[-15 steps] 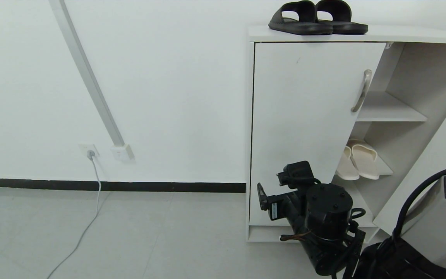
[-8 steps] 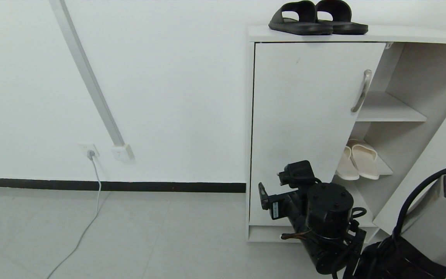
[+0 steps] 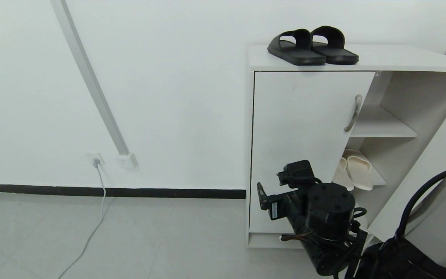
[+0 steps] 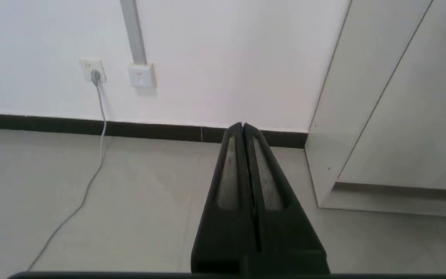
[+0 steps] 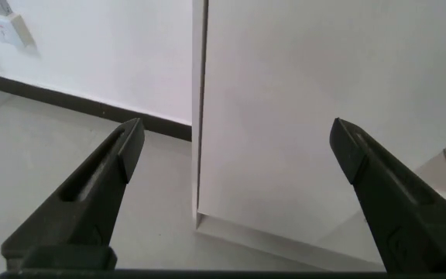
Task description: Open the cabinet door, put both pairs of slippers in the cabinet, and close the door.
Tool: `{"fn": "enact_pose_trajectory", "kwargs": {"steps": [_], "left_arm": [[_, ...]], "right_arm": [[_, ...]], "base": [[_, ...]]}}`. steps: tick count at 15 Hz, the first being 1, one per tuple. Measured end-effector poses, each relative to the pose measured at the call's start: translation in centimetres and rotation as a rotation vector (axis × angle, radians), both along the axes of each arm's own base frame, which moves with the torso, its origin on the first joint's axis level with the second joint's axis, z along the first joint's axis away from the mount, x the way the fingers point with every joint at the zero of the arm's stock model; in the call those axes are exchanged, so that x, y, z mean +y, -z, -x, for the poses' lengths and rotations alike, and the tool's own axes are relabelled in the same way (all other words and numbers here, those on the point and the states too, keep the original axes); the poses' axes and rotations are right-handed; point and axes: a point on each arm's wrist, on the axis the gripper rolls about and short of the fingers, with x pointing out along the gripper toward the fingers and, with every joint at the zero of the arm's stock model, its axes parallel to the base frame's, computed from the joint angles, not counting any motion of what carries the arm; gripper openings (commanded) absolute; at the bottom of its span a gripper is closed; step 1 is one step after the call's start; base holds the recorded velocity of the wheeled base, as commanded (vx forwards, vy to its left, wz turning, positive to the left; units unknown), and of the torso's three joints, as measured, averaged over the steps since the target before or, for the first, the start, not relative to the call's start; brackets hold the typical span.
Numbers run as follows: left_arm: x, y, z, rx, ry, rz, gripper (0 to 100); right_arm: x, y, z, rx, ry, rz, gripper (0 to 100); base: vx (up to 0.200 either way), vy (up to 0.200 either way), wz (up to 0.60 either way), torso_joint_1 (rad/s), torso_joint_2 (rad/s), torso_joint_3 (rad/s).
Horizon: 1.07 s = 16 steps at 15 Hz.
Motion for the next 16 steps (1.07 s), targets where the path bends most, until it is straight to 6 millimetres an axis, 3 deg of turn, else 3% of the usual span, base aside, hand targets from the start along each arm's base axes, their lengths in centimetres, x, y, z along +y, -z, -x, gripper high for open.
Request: {"fn": "enact_pose_trajectory", "kwargs": {"steps": [16], "left_arm": [[-0.01, 0.03, 0.00, 0.001, 0.004, 0.000, 0]], "right_arm": [[-0.10, -0.22, 0.00, -0.004, 0.002, 0.003, 100]], "base": [[0.000, 0.000, 0.00, 0.169, -0.49, -0.322]]}}
